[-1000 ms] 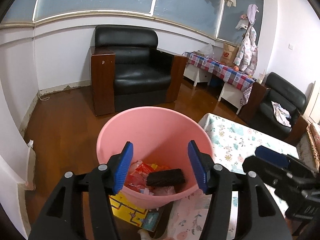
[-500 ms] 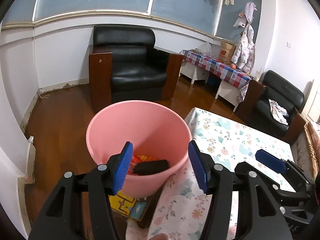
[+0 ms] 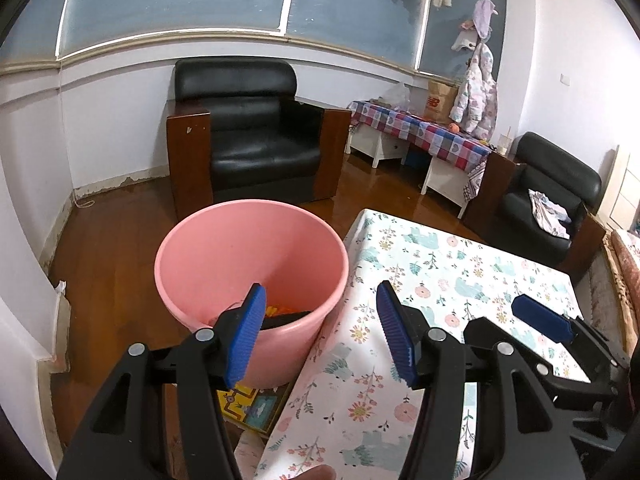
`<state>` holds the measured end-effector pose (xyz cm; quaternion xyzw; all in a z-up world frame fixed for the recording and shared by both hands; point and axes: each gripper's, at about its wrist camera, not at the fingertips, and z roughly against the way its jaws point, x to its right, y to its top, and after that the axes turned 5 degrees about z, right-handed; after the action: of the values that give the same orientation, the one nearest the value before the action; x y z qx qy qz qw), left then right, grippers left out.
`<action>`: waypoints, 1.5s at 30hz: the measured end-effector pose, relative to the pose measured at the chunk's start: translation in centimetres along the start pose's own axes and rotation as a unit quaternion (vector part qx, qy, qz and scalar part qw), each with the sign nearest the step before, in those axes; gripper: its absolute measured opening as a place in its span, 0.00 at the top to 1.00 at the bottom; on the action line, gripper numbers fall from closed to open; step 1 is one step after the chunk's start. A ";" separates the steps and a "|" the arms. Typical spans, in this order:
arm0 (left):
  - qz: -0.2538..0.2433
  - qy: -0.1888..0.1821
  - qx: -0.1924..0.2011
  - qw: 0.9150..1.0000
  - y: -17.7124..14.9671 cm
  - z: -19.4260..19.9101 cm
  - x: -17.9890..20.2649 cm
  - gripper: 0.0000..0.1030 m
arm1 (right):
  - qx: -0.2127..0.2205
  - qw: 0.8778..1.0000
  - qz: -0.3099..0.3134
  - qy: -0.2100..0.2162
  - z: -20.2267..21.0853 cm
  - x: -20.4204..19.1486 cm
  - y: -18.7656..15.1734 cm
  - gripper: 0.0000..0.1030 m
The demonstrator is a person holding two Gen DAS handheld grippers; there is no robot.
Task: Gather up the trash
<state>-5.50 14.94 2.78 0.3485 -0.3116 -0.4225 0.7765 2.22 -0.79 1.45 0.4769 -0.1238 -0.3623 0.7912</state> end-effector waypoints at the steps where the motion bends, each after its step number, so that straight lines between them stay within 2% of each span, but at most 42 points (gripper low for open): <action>1: -0.002 -0.001 0.000 1.000 -0.1 0.0 0.2 0.44 | 0.001 1.000 -0.001 -0.002 0.2 0.1 0.0 0.28; 12: -0.015 -0.015 -0.011 1.000 -0.6 -0.3 1.6 0.44 | 0.006 1.000 -0.018 -0.017 1.5 1.8 -0.7 0.28; 23: -0.013 -0.051 -0.026 0.998 -1.3 -0.5 1.8 0.44 | 0.013 0.999 -0.040 -0.026 2.3 2.7 -1.3 0.28; 33: -0.004 -0.026 -0.021 0.999 -1.3 -0.6 2.0 0.44 | 0.013 0.999 -0.035 -0.029 2.9 2.9 -1.6 0.28; 45: -0.009 -0.014 -0.012 1.000 -1.1 -0.5 2.2 0.44 | 0.017 0.999 -0.030 -0.031 3.3 2.8 -1.7 0.28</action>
<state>-4.64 12.67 2.02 0.3361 -0.3137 -0.4383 0.7724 1.62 -5.37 1.34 0.4827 -0.1396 -0.3982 0.7674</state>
